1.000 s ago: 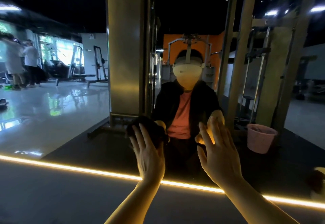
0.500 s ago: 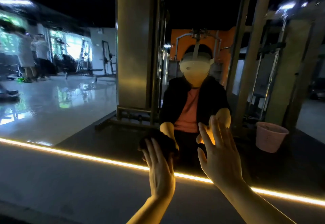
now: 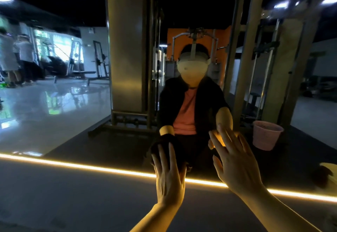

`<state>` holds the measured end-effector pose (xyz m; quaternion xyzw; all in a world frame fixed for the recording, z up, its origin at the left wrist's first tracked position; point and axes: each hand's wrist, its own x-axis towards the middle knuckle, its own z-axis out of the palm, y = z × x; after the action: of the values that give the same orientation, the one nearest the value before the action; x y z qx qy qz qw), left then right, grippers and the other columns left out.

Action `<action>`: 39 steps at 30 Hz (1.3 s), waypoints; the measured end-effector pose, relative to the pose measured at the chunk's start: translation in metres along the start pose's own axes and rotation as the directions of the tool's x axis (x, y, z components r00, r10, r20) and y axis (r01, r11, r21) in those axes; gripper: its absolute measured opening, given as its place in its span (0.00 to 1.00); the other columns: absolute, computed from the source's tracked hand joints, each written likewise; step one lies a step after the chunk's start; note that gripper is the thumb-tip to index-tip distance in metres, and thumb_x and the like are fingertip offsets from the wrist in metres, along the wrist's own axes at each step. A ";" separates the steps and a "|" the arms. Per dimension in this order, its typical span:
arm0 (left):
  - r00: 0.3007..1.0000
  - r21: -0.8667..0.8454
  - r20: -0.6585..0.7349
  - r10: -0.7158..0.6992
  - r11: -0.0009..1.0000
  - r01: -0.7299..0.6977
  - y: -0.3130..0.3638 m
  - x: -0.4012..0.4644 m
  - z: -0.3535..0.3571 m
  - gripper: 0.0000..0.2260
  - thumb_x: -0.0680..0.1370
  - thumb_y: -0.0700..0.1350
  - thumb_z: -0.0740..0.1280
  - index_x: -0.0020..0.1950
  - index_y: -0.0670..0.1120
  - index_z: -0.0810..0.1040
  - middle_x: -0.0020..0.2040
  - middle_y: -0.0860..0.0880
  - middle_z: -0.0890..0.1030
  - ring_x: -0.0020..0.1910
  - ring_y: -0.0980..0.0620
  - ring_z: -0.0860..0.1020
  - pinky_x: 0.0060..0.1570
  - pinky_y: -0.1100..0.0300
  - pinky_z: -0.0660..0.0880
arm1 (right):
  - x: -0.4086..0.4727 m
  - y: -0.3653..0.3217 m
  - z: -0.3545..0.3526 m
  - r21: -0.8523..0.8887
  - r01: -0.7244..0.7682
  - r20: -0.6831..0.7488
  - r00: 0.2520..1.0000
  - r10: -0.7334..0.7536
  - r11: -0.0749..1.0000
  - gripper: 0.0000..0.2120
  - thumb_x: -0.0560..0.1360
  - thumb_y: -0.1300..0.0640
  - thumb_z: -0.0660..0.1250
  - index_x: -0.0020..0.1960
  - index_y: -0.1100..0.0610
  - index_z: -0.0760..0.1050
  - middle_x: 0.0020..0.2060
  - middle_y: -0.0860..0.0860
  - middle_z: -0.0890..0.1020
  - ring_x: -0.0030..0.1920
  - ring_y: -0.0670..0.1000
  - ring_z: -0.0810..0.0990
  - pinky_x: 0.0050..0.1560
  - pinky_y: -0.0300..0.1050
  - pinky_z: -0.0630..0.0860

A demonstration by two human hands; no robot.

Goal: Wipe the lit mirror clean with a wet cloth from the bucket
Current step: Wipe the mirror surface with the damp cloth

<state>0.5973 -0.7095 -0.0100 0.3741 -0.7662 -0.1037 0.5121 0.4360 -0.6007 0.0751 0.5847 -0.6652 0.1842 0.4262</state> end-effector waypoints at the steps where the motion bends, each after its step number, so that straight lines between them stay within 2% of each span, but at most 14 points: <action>1: 0.999 -0.015 -0.007 -0.038 0.999 0.038 0.004 0.002 0.004 0.41 0.77 0.58 0.63 0.79 0.57 0.36 0.79 0.43 0.42 0.76 0.35 0.40 0.68 0.37 0.46 | -0.006 0.011 -0.002 -0.017 -0.020 -0.004 1.000 0.020 1.000 0.30 0.78 0.49 0.62 0.78 0.55 0.62 0.79 0.58 0.57 0.77 0.59 0.60 0.69 0.64 0.67; 3: 0.993 -0.042 -0.049 -0.108 0.993 0.106 0.019 0.013 0.010 0.42 0.76 0.61 0.62 0.78 0.59 0.33 0.79 0.44 0.38 0.76 0.37 0.36 0.69 0.39 0.42 | -0.009 0.036 -0.011 -0.052 -0.039 -0.004 0.999 0.039 0.998 0.30 0.78 0.47 0.56 0.78 0.55 0.63 0.79 0.58 0.58 0.76 0.60 0.60 0.68 0.66 0.68; 6: 0.985 -0.032 -0.138 -0.102 0.995 0.098 0.047 0.029 0.019 0.43 0.77 0.52 0.67 0.79 0.55 0.38 0.79 0.43 0.40 0.77 0.36 0.39 0.70 0.37 0.43 | 0.005 0.064 -0.027 -0.056 -0.105 -0.017 0.994 0.104 0.993 0.30 0.78 0.46 0.55 0.78 0.54 0.63 0.78 0.60 0.59 0.75 0.62 0.63 0.69 0.65 0.67; 11: 0.938 0.198 -0.007 0.345 0.920 -0.337 0.067 0.010 0.044 0.41 0.76 0.49 0.69 0.81 0.48 0.48 0.80 0.43 0.47 0.77 0.36 0.49 0.70 0.35 0.58 | 0.000 0.065 -0.020 -0.029 -0.108 -0.067 0.992 0.106 0.994 0.28 0.80 0.46 0.54 0.77 0.56 0.64 0.78 0.60 0.59 0.75 0.61 0.62 0.71 0.62 0.64; 14: 0.947 0.218 -0.009 0.320 0.925 -0.311 0.070 0.022 0.037 0.43 0.76 0.48 0.70 0.81 0.49 0.44 0.80 0.45 0.45 0.77 0.36 0.48 0.71 0.36 0.56 | -0.009 0.069 -0.016 -0.032 -0.086 -0.092 0.992 0.083 0.996 0.27 0.80 0.46 0.54 0.76 0.56 0.66 0.78 0.59 0.60 0.75 0.60 0.62 0.70 0.63 0.64; 19: 0.971 0.152 -0.103 0.218 0.968 -0.201 0.111 0.064 0.025 0.35 0.81 0.52 0.58 0.80 0.54 0.38 0.80 0.48 0.41 0.78 0.41 0.41 0.74 0.40 0.47 | -0.002 0.080 -0.017 -0.030 -0.077 -0.113 0.991 0.074 0.997 0.27 0.80 0.47 0.53 0.76 0.57 0.66 0.77 0.60 0.61 0.75 0.60 0.63 0.72 0.63 0.62; 22: 0.868 0.318 0.058 0.494 0.815 -0.485 0.094 0.036 0.040 0.37 0.77 0.48 0.67 0.80 0.50 0.50 0.79 0.47 0.50 0.77 0.40 0.48 0.72 0.36 0.58 | -0.007 0.074 -0.012 -0.003 -0.087 -0.132 0.987 0.086 0.996 0.27 0.81 0.47 0.53 0.76 0.58 0.65 0.77 0.60 0.60 0.76 0.60 0.61 0.73 0.62 0.61; 24: 0.809 0.366 0.160 0.566 0.727 -0.581 0.067 0.020 0.041 0.40 0.72 0.47 0.74 0.79 0.49 0.56 0.78 0.48 0.54 0.76 0.39 0.54 0.68 0.35 0.65 | -0.009 0.072 -0.010 -0.003 -0.090 -0.139 0.986 0.089 0.996 0.27 0.81 0.48 0.52 0.76 0.58 0.65 0.77 0.60 0.60 0.76 0.60 0.61 0.73 0.62 0.61; 26: 0.823 0.374 0.150 0.548 0.739 -0.560 0.063 0.029 0.035 0.42 0.72 0.47 0.75 0.79 0.50 0.55 0.79 0.48 0.53 0.76 0.39 0.55 0.70 0.37 0.62 | -0.007 0.073 -0.011 -0.014 -0.093 -0.139 0.986 0.090 0.996 0.27 0.81 0.47 0.52 0.77 0.57 0.65 0.77 0.60 0.61 0.76 0.60 0.63 0.73 0.62 0.61; 30: 0.906 0.258 -0.035 0.423 0.879 -0.400 0.118 0.084 0.014 0.31 0.81 0.52 0.55 0.80 0.52 0.43 0.80 0.50 0.42 0.79 0.42 0.42 0.75 0.40 0.48 | 0.009 0.075 -0.013 -0.028 -0.094 -0.165 0.982 0.088 0.995 0.27 0.81 0.47 0.53 0.77 0.57 0.65 0.77 0.60 0.62 0.76 0.62 0.63 0.73 0.63 0.61; 32: 0.909 0.216 -0.056 0.414 0.894 -0.393 0.133 0.101 0.012 0.31 0.82 0.52 0.54 0.80 0.54 0.41 0.80 0.52 0.40 0.79 0.45 0.39 0.75 0.42 0.42 | 0.021 0.076 -0.011 0.009 -0.098 -0.206 0.974 0.097 0.995 0.26 0.81 0.48 0.54 0.76 0.57 0.66 0.76 0.60 0.63 0.75 0.63 0.63 0.74 0.62 0.60; 34: 0.866 0.252 -0.016 0.500 0.840 -0.480 0.127 0.099 0.017 0.33 0.80 0.50 0.59 0.80 0.53 0.44 0.80 0.51 0.43 0.79 0.46 0.40 0.74 0.41 0.44 | 0.031 0.078 -0.007 0.038 -0.097 -0.255 0.961 0.104 0.995 0.26 0.81 0.49 0.55 0.76 0.58 0.66 0.75 0.60 0.65 0.74 0.62 0.64 0.74 0.62 0.60; 37: 0.723 0.358 0.137 0.677 0.647 -0.674 0.098 0.089 0.018 0.35 0.78 0.51 0.64 0.80 0.52 0.50 0.79 0.50 0.52 0.79 0.45 0.46 0.73 0.40 0.48 | 0.035 0.079 -0.002 0.055 -0.090 -0.310 0.945 0.103 0.994 0.25 0.82 0.51 0.56 0.76 0.58 0.63 0.76 0.59 0.63 0.75 0.61 0.63 0.74 0.60 0.60; 39: 0.709 0.369 0.130 0.693 0.630 -0.683 0.096 0.099 0.009 0.34 0.77 0.52 0.64 0.80 0.52 0.51 0.79 0.49 0.54 0.78 0.46 0.45 0.73 0.40 0.48 | 0.038 0.079 -0.004 0.056 -0.077 -0.313 0.945 0.091 0.995 0.24 0.82 0.50 0.56 0.76 0.57 0.62 0.76 0.59 0.62 0.75 0.60 0.62 0.74 0.59 0.60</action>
<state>0.5254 -0.7122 0.1078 0.1491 -0.8488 0.2586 0.4364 0.3652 -0.6018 0.1267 0.5281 -0.6088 0.3075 0.5059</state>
